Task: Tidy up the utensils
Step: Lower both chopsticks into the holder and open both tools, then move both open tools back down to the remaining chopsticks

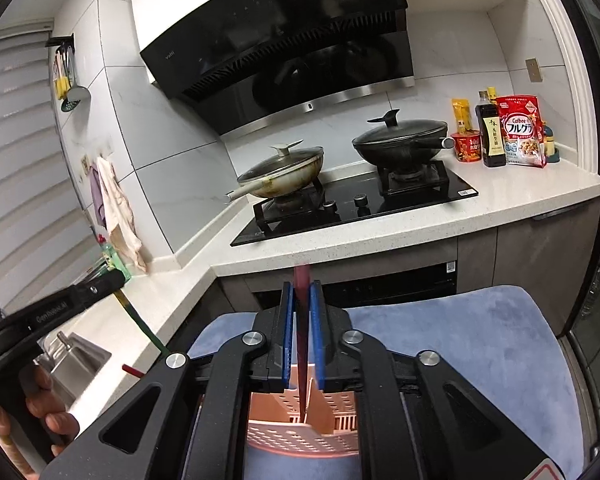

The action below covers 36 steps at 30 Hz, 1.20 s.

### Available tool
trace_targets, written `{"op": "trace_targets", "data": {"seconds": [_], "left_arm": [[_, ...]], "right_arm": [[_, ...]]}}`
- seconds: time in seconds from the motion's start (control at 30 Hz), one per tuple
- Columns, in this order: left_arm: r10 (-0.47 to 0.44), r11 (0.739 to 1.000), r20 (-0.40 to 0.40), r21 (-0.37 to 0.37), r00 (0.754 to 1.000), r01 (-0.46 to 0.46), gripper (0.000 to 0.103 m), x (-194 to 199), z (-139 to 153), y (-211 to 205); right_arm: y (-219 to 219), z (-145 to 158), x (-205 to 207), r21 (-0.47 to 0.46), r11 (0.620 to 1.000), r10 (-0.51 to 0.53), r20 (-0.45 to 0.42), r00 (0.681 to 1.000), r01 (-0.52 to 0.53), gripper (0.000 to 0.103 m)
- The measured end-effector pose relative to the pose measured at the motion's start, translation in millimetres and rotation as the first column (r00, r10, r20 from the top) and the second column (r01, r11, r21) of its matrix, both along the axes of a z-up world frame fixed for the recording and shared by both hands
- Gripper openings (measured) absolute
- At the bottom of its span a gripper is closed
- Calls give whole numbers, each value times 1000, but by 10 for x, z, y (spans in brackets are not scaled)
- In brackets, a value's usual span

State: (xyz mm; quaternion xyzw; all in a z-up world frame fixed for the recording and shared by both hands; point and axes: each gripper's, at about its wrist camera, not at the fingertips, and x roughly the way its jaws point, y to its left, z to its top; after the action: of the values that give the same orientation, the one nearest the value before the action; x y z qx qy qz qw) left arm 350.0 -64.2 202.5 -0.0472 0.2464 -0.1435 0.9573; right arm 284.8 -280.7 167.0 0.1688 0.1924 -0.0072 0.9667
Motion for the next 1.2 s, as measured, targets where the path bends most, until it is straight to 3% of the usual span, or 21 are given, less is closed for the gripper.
{"op": "trace_targets", "data": {"seconds": [0.07, 0.2, 0.27, 0.43, 0.5, 0.67, 0.93, 1.2], "left_arm": [[3, 1000, 6, 13, 1000, -3, 13, -30, -19, -4], [20, 1000, 16, 17, 1000, -20, 47, -110, 20, 30], [21, 1000, 33, 13, 999, -22, 52, -190, 61, 55], [12, 999, 47, 35, 999, -13, 55, -403, 141, 69], [6, 999, 43, 43, 999, -7, 59, -540, 152, 86], [-2, 995, 36, 96, 999, -1, 60, -913, 45, 148], [-13, 987, -72, 161, 997, 25, 60, -1522, -615, 382], [1, 976, -198, 213, 980, 42, 60, -2101, -1416, 601]], "right_arm": [[-1, 31, -29, -12, 1000, -9, 8, 1000, 9, 13], [-4, 143, -141, -10, 1000, -13, 32, 999, 14, 18], [9, 201, -223, -22, 1000, -14, 48, 999, 15, 23], [91, 328, -450, -52, 999, 7, 57, 998, -4, 25], [121, 368, -568, -59, 998, 14, 57, 998, -10, 32], [237, 323, -984, -80, 996, 36, 15, 999, -35, 38], [453, -214, -1704, -168, 986, 8, -93, 996, -24, 38], [638, -893, -2247, -176, 984, -12, -231, 973, -29, 38]]}}
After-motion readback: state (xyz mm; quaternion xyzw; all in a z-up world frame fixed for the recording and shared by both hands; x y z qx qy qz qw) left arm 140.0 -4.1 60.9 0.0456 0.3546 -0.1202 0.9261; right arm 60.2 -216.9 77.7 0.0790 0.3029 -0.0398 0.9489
